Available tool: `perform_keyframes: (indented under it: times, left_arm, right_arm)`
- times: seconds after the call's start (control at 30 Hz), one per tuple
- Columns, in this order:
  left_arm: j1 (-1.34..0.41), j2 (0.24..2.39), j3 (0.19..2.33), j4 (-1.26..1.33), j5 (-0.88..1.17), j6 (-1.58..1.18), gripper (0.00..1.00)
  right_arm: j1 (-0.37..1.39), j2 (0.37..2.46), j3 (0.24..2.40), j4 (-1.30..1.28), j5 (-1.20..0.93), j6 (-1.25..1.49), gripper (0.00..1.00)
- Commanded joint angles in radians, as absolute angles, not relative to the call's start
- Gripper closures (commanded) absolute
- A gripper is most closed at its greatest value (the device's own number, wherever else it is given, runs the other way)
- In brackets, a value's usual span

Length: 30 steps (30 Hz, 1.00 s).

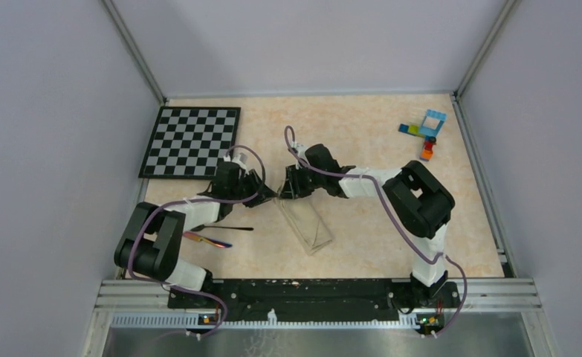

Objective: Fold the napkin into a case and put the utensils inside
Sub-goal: Grasp the top corner of the smaller rectangle folded napkin from the folded napkin.

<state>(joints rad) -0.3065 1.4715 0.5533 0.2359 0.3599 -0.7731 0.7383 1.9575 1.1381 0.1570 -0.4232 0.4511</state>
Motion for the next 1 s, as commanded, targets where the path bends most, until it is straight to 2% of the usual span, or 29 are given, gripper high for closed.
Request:
perform_keyframes:
  times: [0.0, 0.2, 0.27, 0.67, 0.87, 0.97]
  left_arm:
    - [-0.302, 1.481, 0.548, 0.290, 0.385, -0.802, 0.65]
    - [-0.302, 1.468, 0.513, 0.291, 0.337, -0.819, 0.79]
    - [-0.302, 1.474, 0.508, 0.293, 0.326, -0.823, 0.83]
    - [-0.340, 1.595, 0.536, 0.353, 0.333, -0.836, 0.92]
    - [-0.329, 1.528, 0.518, 0.288, 0.286, -0.786, 0.91]
    - [-0.305, 1.493, 0.499, 0.273, 0.291, -0.771, 0.88]
  right_arm:
    - [0.717, 1.878, 1.105, 0.205, -0.441, 0.470, 0.66]
    - [0.704, 1.921, 1.130, 0.204, -0.453, 0.463, 0.90]
    - [0.704, 1.947, 1.150, 0.204, -0.464, 0.463, 0.93]
    - [0.761, 2.100, 1.284, 0.132, -0.469, 0.487, 0.93]
    - [0.709, 1.976, 1.194, 0.139, -0.468, 0.491, 0.78]
    - [0.678, 1.933, 1.173, 0.122, -0.489, 0.485, 0.76]
